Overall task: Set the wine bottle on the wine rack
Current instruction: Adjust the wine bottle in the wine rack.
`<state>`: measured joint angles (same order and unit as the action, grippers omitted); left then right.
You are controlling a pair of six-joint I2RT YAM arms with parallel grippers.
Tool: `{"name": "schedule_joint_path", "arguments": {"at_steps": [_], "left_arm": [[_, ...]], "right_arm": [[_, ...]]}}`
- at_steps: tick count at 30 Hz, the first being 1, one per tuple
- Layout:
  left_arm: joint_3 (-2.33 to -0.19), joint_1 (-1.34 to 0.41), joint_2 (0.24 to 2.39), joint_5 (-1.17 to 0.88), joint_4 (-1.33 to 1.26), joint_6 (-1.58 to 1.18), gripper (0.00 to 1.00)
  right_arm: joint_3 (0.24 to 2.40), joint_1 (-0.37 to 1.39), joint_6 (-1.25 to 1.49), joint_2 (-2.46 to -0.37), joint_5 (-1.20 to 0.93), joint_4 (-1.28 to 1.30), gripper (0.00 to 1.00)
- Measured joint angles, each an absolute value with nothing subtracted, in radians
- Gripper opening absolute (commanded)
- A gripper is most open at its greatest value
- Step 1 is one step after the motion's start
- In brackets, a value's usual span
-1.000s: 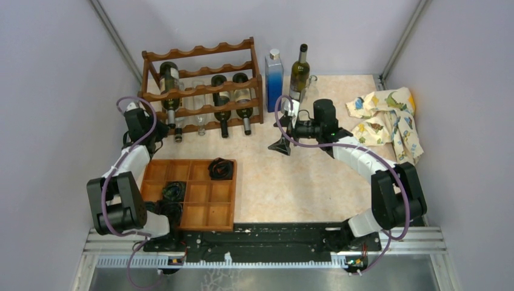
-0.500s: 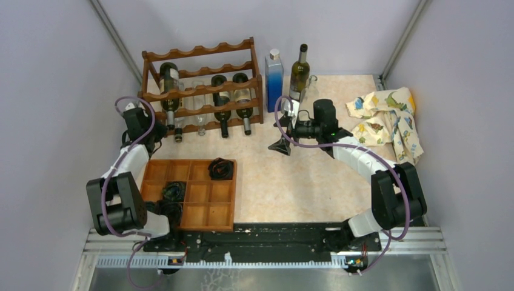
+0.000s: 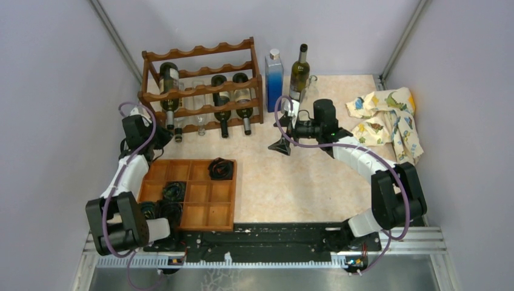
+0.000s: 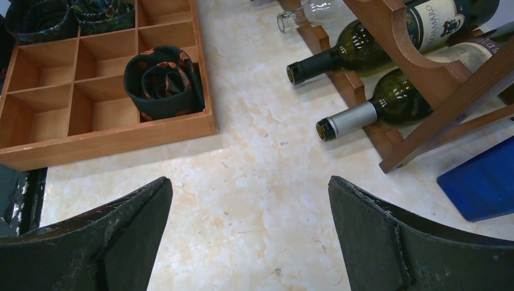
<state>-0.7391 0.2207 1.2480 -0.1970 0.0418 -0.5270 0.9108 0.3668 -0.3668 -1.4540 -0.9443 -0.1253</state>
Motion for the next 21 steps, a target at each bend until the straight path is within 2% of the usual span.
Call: {"name": "schedule_joint_path", "arguments": {"at_steps": [10,21], "left_arm": [[-0.875,0.221,1.436,-0.232,0.051,-0.500,0.07],[-0.897,0.223,1.443,-0.230,0.054,-0.474,0.09]], "right_arm": [[0.910,0.367,-0.368,-1.453,-0.944,-0.125,0.98],[0.897,0.367,-0.383,-1.426,-0.939,-0.110,0.98]]}}
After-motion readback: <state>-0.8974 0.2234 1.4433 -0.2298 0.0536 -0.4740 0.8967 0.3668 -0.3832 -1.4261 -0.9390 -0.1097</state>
